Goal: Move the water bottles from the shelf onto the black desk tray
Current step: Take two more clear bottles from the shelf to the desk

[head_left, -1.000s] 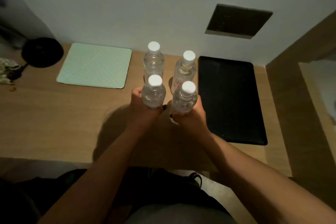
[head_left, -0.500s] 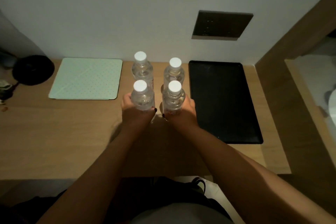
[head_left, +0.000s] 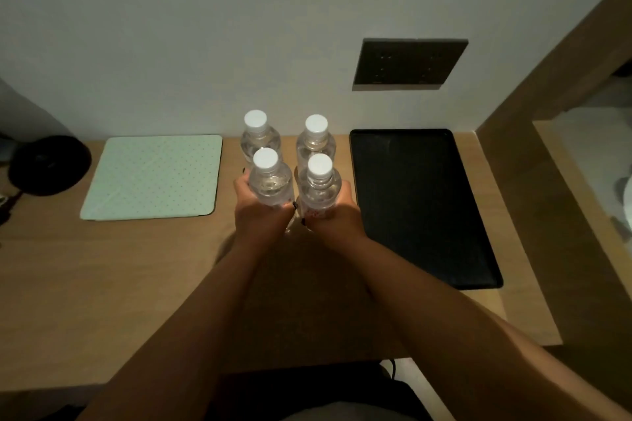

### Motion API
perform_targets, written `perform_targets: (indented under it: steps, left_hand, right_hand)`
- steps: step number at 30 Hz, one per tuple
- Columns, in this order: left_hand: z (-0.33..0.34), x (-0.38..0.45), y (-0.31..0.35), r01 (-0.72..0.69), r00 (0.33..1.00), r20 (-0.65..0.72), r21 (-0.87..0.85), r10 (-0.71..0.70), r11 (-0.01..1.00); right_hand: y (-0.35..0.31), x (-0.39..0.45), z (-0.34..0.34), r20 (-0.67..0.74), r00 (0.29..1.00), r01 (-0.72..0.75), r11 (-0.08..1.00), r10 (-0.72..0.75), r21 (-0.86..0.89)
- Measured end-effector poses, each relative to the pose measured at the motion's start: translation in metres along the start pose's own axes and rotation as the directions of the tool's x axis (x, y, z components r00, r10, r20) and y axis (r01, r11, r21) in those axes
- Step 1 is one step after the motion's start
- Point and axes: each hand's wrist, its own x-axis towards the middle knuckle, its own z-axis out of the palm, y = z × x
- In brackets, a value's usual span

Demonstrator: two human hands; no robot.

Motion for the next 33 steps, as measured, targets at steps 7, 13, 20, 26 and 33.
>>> perform_targets:
  steps: [7,13,20,26,33]
  left_hand:
    - [0.004,0.034,0.004,-0.038,0.997,0.063,-0.012,0.039,0.999]
    - [0.005,0.057,0.004,-0.052,0.994,0.097,-0.007,0.052,0.999]
    - [0.002,0.050,0.010,-0.026,0.986,0.166,-0.025,0.030,0.999]
    - [-0.027,0.042,0.043,-0.107,0.944,0.311,-0.034,0.112,0.994]
    - [-0.047,0.018,0.110,-0.456,0.864,0.359,0.268,0.352,0.848]
  right_hand:
    - [-0.015,0.025,0.003,0.019,1.000,0.002,1.000,-0.001,-0.031]
    - [-0.027,0.039,0.004,0.023,1.000,0.001,0.999,0.000,-0.041]
    - [-0.026,0.041,0.005,0.040,0.998,-0.043,0.998,0.044,-0.037]
    - [-0.037,0.031,-0.019,0.101,0.994,-0.012,0.970,0.037,-0.242]
    - [-0.053,0.004,-0.083,0.074,0.987,0.161,0.897,-0.143,-0.412]
